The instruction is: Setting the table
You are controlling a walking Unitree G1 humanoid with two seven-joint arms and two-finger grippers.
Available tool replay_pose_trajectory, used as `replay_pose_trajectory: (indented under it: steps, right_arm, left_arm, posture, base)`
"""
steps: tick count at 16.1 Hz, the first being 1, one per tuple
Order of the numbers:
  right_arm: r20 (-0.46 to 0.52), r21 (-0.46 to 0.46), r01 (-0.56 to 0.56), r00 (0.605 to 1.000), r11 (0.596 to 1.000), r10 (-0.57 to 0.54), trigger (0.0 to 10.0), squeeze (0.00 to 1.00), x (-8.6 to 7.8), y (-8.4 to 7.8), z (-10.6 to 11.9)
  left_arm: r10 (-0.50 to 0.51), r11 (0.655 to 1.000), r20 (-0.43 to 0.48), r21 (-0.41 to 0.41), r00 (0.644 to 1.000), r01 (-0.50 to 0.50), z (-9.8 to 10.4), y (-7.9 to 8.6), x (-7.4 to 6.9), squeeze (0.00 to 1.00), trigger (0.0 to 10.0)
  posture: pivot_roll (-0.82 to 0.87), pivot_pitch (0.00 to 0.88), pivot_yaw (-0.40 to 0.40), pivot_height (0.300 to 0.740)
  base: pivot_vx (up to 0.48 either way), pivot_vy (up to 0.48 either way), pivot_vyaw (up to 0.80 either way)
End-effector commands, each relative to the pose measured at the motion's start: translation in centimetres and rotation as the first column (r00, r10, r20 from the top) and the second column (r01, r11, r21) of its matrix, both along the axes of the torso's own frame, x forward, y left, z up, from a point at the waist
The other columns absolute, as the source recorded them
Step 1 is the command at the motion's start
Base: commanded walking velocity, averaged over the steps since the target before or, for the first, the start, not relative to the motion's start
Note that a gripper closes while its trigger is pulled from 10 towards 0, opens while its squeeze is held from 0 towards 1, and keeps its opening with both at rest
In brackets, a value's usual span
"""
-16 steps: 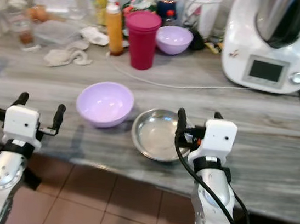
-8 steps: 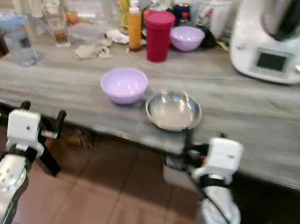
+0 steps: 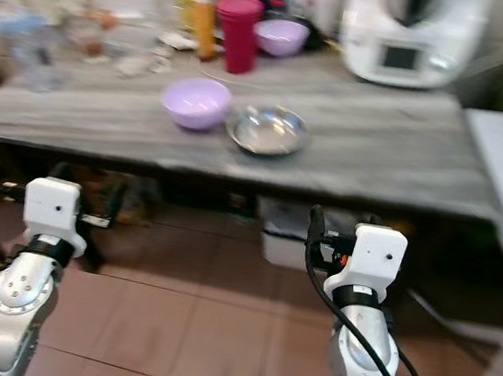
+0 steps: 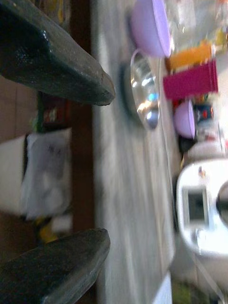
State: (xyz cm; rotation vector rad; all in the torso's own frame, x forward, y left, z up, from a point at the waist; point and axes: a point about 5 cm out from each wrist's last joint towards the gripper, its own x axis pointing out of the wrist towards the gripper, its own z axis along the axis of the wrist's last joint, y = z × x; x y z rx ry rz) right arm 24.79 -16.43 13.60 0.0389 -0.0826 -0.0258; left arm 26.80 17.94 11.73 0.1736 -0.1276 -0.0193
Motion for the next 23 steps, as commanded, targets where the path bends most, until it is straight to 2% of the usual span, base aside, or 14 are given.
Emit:
replay_pose_trajectory:
  steps: [1, 2, 5, 7, 10, 12, 19, 23]
  right_arm:
    - [-0.003, 0.006, -0.008, 1.000, 1.000, 0.008, 10.0, 0.00, 0.0, 0.4, -0.2]
    - [-0.025, 0.002, 0.006, 1.000, 1.000, -0.006, 10.0, 0.00, -0.1, 0.3, -0.9]
    - [-0.042, -0.007, 0.007, 0.999, 1.000, -0.007, 10.0, 0.00, -0.2, 0.1, -1.5]
    - [-0.041, -0.004, 0.007, 0.999, 1.000, -0.007, 10.0, 0.00, 0.0, 0.1, -1.5]
    - [-0.050, 0.003, 0.007, 0.999, 1.000, -0.007, 10.0, 0.00, 0.2, 0.3, -1.7]
    - [-0.051, -0.002, 0.001, 0.999, 1.000, -0.001, 10.0, 0.00, 0.4, 0.4, -1.6]
    - [-0.057, -0.007, -0.002, 0.998, 1.000, 0.002, 10.0, 0.00, 0.3, 0.4, -1.7]
    - [-0.057, -0.010, -0.009, 0.998, 1.000, 0.008, 10.0, 0.00, 0.5, 0.5, -1.8]
  left_arm:
    - [-0.006, 1.000, -0.060, -0.019, 0.998, 0.005, -1.4, 0.4, -0.4, 0.00, 10.0]
    - [-0.040, 0.996, -0.095, -0.077, 0.995, 0.033, -2.3, 0.2, -0.6, 0.00, 10.0]
    - [-0.082, 0.990, -0.103, -0.120, 0.991, 0.070, -2.6, -0.4, -0.4, 0.00, 10.0]
    - [-0.145, 0.980, -0.121, -0.151, 0.982, 0.126, -3.2, -1.2, -0.6, 0.00, 10.0]
    - [-0.140, 0.985, -0.099, -0.116, 0.985, 0.128, -3.1, -1.4, -0.4, 0.00, 10.0]
    - [-0.158, 0.982, -0.095, -0.122, 0.983, 0.146, -2.9, -1.8, -0.1, 0.00, 10.0]
    - [-0.177, 0.978, -0.096, -0.128, 0.980, 0.164, -3.0, -1.9, 0.0, 0.00, 10.0]
    - [-0.187, 0.977, -0.100, -0.123, 0.977, 0.174, -3.0, -1.9, -0.1, 0.00, 10.0]
  posture:
    - [-0.22, 0.096, 0.100, 0.740]
    - [-0.22, 0.095, 0.097, 0.740]
    - [-0.22, 0.092, 0.087, 0.740]
    - [-0.22, 0.092, 0.083, 0.740]
    - [-0.22, 0.092, 0.076, 0.740]
    - [-0.23, 0.091, 0.074, 0.740]
    - [-0.23, 0.099, 0.076, 0.740]
    - [-0.23, 0.097, 0.083, 0.740]
  base:
    - [0.000, 0.000, 0.00]
    - [0.000, 0.000, 0.00]
    - [0.000, 0.000, 0.00]
    - [0.000, 0.000, 0.00]
    - [0.000, 0.000, 0.00]
    - [0.000, 0.000, -0.58]
    - [0.000, 0.000, -0.66]
    - [0.000, -0.265, -0.12]
